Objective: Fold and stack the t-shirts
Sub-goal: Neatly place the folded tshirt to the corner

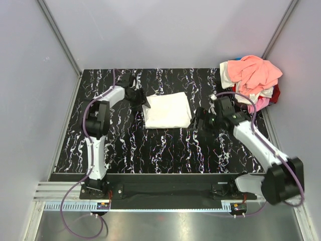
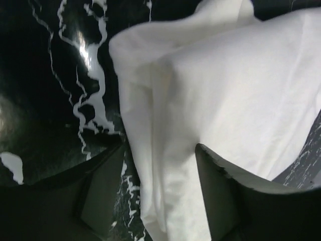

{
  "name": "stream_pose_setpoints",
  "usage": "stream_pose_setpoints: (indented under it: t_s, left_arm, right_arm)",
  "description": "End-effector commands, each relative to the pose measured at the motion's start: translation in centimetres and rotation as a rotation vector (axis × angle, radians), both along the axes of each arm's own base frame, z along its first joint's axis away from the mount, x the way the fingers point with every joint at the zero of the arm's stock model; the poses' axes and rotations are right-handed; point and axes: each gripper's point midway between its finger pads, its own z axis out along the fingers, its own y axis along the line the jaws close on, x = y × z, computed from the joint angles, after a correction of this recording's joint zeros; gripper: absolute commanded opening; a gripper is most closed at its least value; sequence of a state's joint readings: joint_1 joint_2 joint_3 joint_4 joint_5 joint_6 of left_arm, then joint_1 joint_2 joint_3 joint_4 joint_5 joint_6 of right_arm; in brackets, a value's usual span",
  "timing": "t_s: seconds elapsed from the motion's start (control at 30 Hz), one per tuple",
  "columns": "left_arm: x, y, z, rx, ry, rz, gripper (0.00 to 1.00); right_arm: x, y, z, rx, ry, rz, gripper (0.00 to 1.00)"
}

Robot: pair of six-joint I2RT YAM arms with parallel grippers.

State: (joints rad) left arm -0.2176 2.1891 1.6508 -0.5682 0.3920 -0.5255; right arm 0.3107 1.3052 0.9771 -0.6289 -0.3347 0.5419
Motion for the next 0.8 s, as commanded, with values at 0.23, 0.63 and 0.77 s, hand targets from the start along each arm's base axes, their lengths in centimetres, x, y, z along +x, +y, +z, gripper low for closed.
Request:
stream_pose_setpoints:
  t_s: [0.23,0.63,0.77]
  left_arm:
    - [2.1,0.3,-2.3,0.085,-0.026,-0.027,0.00]
    - [14.1,20.1,6.9,0.625,-0.285,0.151,0.00]
    - [15.3,27.1,11.7,0.896,-0.404,0.261,0.23]
  right_arm:
    - [-8.3,-0.9,0.5,0.131,-0.062,-0.020,1.00]
    - [-11.7,-0.7,2.7,0.194,-0.052,0.035,1.00]
    - [-12.6,-0.8,3.7,0.205,-0.069,0.054,1.00]
